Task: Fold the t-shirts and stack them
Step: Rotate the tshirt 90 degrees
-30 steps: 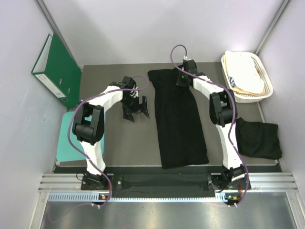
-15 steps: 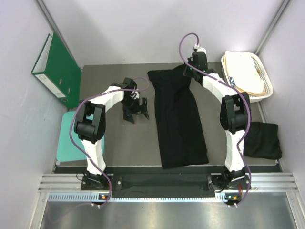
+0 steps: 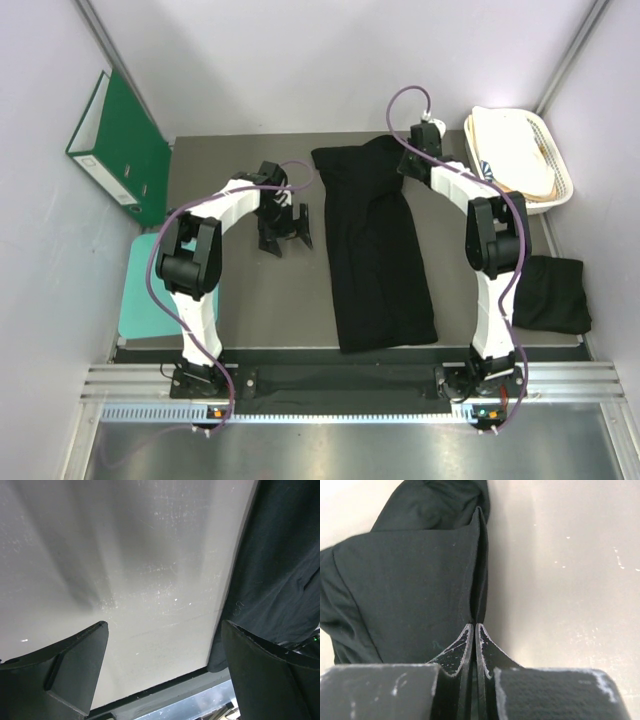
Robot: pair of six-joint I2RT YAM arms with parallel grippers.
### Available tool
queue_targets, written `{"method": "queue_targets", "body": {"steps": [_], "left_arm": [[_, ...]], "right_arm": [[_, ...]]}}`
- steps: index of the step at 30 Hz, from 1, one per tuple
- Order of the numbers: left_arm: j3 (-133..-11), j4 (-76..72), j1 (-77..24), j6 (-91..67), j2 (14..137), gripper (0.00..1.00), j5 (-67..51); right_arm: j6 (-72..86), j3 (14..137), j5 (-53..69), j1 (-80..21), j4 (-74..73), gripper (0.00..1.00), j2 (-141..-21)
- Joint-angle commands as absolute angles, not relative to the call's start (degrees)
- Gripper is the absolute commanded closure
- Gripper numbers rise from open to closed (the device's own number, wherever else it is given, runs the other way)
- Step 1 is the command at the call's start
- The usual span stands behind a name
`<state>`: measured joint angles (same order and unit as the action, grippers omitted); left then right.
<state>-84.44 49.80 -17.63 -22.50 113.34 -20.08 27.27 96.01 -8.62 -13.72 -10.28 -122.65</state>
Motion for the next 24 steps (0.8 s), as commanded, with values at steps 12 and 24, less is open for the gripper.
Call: {"method": "queue_targets", "body": {"steps": [12, 24], "left_arm": [[-87.3, 51.5, -17.7, -22.0, 114.4, 0.01, -19.8], [-79.7, 45.3, -17.8, -25.5, 108.5, 0.01, -23.1]], "right_arm": [[29.9, 99.8, -10.7, -11.6, -10.2, 0.98, -125.7], [27.1, 90.7, -11.7, -11.5, -17.4, 0.00, -112.3]]}}
